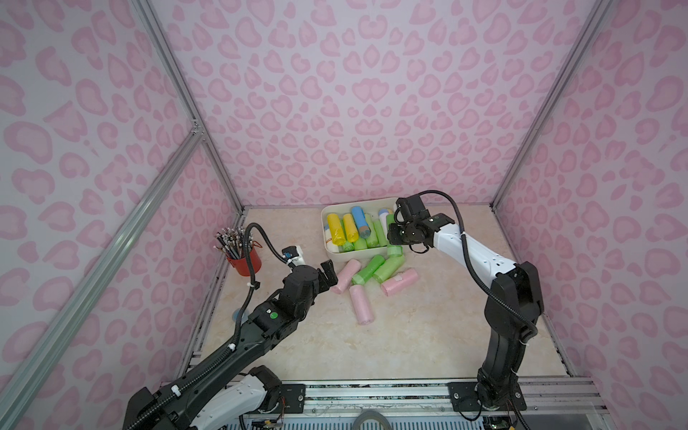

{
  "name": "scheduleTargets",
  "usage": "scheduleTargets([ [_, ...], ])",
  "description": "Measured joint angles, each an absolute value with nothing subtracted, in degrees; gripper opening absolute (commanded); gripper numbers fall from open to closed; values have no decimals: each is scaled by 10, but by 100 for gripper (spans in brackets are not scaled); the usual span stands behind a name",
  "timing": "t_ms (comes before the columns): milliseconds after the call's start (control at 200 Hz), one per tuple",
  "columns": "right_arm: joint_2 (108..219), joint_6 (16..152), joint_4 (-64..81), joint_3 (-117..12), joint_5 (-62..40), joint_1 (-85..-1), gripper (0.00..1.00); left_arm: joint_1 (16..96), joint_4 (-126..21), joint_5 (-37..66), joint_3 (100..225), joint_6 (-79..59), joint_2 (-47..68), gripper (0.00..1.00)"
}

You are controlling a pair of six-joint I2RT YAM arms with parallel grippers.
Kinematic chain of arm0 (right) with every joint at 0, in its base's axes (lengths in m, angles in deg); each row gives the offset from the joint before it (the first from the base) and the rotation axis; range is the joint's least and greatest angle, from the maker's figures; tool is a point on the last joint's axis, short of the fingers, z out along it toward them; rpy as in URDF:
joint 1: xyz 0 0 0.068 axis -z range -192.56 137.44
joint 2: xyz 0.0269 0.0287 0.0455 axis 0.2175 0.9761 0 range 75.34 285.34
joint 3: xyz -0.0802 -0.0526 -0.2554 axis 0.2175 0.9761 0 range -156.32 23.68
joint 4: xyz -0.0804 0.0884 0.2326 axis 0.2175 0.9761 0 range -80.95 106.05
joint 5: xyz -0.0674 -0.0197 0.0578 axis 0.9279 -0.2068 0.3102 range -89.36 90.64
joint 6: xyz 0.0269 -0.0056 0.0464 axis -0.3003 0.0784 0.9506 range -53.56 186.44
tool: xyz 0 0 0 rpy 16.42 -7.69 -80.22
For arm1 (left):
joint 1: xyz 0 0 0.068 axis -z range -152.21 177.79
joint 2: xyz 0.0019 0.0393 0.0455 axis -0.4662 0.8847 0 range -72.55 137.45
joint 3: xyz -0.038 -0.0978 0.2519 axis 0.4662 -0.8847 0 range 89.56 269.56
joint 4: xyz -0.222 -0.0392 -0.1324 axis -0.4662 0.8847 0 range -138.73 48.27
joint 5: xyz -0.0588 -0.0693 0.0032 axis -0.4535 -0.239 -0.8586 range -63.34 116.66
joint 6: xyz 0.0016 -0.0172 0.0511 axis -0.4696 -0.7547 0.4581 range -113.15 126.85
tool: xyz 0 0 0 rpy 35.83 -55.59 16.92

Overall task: Put the roll of trash bags into the storage box
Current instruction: Place the roll of trash bags in the storage box.

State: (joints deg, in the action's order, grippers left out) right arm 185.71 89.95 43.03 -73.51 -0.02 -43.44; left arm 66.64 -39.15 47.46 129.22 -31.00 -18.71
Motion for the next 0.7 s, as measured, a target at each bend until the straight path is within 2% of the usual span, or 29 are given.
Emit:
scheduleTargets([
  [545, 2017, 830, 486, -923, -17, -442, 34, 657, -390, 470, 1285, -310, -195, 100],
  [700, 2062, 823, 503, -979, -2, -441, 30, 653, -387, 467, 1283, -310, -197, 100],
])
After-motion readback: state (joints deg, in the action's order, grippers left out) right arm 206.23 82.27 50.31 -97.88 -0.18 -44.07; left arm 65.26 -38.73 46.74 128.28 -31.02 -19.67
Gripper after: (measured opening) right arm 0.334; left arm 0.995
